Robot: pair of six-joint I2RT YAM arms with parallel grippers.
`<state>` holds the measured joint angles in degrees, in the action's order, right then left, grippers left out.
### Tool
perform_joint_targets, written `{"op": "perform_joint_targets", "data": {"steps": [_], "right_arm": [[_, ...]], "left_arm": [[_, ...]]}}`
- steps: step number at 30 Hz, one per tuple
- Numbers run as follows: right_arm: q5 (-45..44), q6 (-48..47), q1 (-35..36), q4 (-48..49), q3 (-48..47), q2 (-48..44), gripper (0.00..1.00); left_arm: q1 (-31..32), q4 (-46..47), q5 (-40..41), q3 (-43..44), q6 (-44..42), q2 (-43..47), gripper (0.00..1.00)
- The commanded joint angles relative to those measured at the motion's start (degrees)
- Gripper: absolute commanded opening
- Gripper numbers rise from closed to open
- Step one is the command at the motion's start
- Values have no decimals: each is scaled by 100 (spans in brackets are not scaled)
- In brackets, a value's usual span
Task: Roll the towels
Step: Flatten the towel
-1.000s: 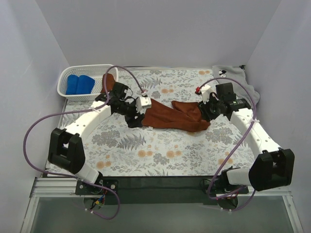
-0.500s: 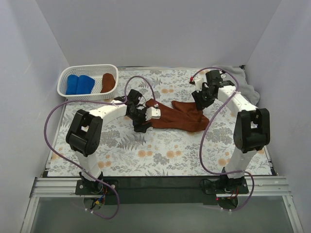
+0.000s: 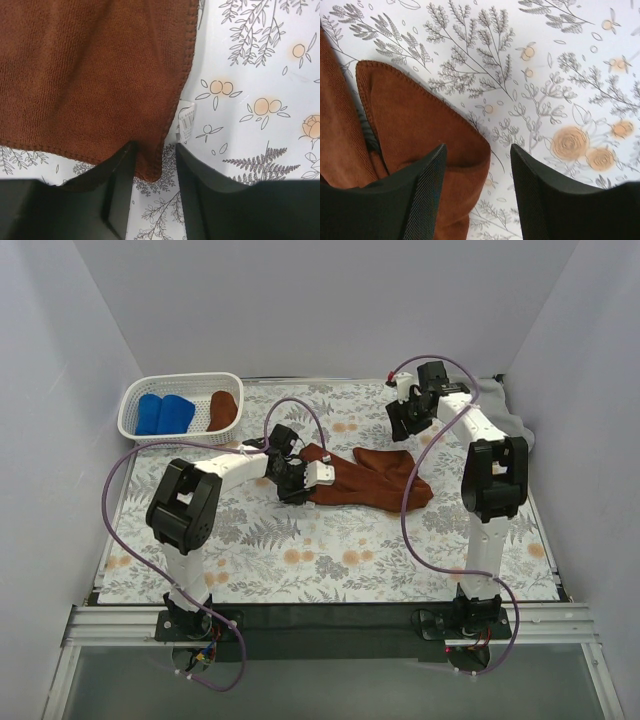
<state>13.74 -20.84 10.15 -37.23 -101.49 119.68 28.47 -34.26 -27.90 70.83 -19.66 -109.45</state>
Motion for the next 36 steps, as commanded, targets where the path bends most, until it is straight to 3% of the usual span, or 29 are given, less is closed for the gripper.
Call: {"op": "perform_joint_targets", "data": {"steps": [1, 4, 8, 24, 26, 28, 29, 31, 36], "right_arm": [[515, 71, 66, -21, -423, 274, 52], [648, 71, 215, 5, -512, 398, 55], [473, 45, 583, 84, -538, 477, 59], [-503, -254, 1323, 410, -864, 1259, 59], [-661, -280, 1314, 454, -802, 1277, 55], [-925, -315, 1288, 462, -767, 1286, 38], [-1021, -315, 1270, 463, -715, 1269, 17], [-1040, -315, 1183, 445, -635, 1103, 1], [-1268, -87, 551, 419, -433, 382, 1]], "left_arm": [[45, -247, 57, 89, 6, -217, 22], [36, -397, 66, 89, 32, -270, 6], [36, -432, 48, -69, 6, -147, 0], [18, -783, -22, -34, 24, 46, 0], [18, -819, -5, -16, 24, 64, 0], [-8, -871, 21, 19, 32, 116, 0], [-25, -889, 30, 19, 41, 160, 0], [-122, -950, 48, 19, 76, 222, 0], [-429, -1144, 39, 80, 260, 599, 0]]}}
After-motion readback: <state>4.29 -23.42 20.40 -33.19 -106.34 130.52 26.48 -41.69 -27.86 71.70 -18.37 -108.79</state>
